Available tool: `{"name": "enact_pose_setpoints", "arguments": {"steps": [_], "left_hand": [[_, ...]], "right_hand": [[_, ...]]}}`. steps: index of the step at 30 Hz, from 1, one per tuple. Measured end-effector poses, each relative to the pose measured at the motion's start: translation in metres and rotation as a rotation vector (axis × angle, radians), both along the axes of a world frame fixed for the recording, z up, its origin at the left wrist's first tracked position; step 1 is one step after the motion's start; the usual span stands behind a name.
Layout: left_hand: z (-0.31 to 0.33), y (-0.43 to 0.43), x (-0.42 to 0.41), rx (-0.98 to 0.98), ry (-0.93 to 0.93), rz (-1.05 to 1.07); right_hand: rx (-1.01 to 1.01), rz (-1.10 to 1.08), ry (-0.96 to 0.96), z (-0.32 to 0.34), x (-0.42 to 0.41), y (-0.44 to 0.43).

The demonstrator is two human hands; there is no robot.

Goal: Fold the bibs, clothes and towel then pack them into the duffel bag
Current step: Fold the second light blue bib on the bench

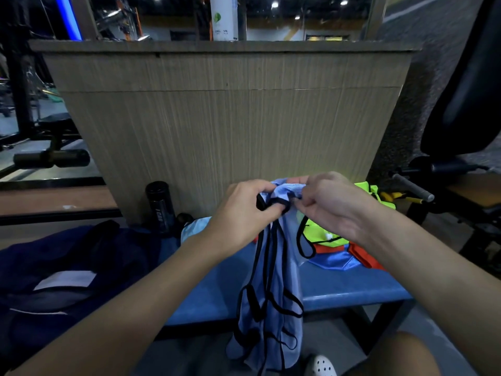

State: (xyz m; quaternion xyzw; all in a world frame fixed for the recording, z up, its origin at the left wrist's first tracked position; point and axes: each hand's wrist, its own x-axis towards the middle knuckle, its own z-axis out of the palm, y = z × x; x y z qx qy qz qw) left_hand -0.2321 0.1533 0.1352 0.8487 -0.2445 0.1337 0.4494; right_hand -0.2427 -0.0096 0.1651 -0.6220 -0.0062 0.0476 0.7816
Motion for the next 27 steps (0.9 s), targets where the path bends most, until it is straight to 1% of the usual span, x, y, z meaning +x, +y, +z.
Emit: {"name": "enact_pose_setpoints", "arguments": {"steps": [2,4,5,7,9,12,13,14,16,17,18,21,24,27], "left_hand": [[0.000,0.001,0.002,-0.033,0.021,-0.002],[0.003,0.004,0.003,-0.065,0.050,-0.007],[0.004,0.006,0.004,-0.080,0.070,-0.008],[0.006,0.010,0.008,-0.113,0.120,-0.029],[0.007,0.013,0.011,-0.163,0.165,-0.065],[0.010,0.017,0.009,-0.230,0.238,-0.136],[0.011,0.018,0.008,-0.247,0.270,-0.163],[0.012,0.019,0.008,-0.262,0.299,-0.188],[0.012,0.022,0.009,-0.288,0.342,-0.240],[0.012,0.023,0.009,-0.294,0.354,-0.264],[0.012,0.024,0.009,-0.294,0.370,-0.285],[0.011,0.026,0.009,-0.325,0.428,-0.289],[0.009,0.026,0.010,-0.370,0.489,-0.302],[0.006,0.023,0.008,-0.287,0.415,-0.264]], "right_hand": [[-0.063,0.001,-0.029,-0.003,-0.002,-0.001],[-0.141,-0.051,-0.078,-0.007,-0.001,-0.004],[-0.233,-0.092,-0.117,-0.009,0.000,-0.007],[-0.508,-0.166,-0.209,-0.013,0.001,-0.014],[-0.735,-0.189,-0.317,-0.015,0.003,-0.021],[-0.896,-0.150,-0.454,-0.015,0.003,-0.030],[-0.889,-0.117,-0.464,-0.015,0.004,-0.032],[-0.835,-0.059,-0.452,-0.015,0.003,-0.034],[-0.641,0.075,-0.394,-0.018,0.003,-0.035],[-0.563,0.097,-0.374,-0.019,0.002,-0.035],[-0.533,0.079,-0.370,-0.020,0.002,-0.034],[-0.510,-0.035,-0.378,-0.020,0.003,-0.032],[-0.483,-0.058,-0.383,-0.018,0.003,-0.027],[-0.502,-0.066,-0.398,-0.018,0.004,-0.024]]}}
